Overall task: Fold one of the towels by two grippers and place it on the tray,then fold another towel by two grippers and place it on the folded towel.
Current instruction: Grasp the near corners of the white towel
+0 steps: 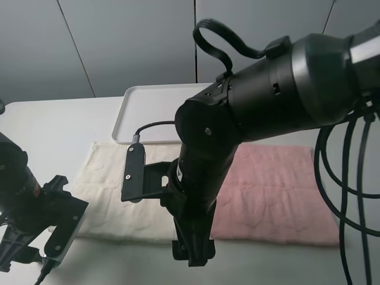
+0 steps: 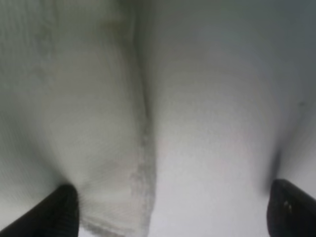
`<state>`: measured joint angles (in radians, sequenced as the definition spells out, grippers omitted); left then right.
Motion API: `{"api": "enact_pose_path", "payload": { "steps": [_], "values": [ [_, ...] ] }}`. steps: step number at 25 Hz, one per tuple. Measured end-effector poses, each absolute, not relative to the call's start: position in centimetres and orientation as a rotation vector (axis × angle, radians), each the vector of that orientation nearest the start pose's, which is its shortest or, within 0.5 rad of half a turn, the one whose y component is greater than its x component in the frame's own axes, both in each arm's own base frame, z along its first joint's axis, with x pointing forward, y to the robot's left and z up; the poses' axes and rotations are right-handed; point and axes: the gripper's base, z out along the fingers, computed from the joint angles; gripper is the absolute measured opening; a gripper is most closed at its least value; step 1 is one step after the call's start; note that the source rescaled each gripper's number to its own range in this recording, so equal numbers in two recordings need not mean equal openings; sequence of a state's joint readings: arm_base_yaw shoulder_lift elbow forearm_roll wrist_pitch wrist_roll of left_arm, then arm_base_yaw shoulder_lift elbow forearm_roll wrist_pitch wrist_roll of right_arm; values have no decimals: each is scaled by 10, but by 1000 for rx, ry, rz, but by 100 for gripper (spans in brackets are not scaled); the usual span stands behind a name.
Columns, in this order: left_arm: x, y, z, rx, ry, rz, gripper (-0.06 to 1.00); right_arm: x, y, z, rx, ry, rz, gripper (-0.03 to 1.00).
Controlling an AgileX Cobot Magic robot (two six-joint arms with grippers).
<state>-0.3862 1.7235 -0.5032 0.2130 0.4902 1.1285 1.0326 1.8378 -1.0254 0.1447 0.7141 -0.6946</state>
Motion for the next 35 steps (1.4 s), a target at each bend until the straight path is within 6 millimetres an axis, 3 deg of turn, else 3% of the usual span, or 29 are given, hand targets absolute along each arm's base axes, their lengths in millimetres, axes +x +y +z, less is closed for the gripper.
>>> {"api": "enact_pose_path", "payload": {
  "steps": [6,10,16,23,35],
  "values": [
    [192,-68,88,-2299,-2009,-105,99,142,300,132,-2270,1998,181,100],
    [192,-68,88,-2296,-2013,-105,99,143,302,122,-2249,2030,179,100],
    [192,-68,88,-2296,-2013,-105,99,152,316,126,-2194,2059,159,100],
    [192,-68,88,-2290,-2020,-106,99,153,315,111,-2230,2119,123,100],
    [192,-68,88,-2290,-2020,-106,99,154,318,109,-2213,2123,126,100]
  ]
}}
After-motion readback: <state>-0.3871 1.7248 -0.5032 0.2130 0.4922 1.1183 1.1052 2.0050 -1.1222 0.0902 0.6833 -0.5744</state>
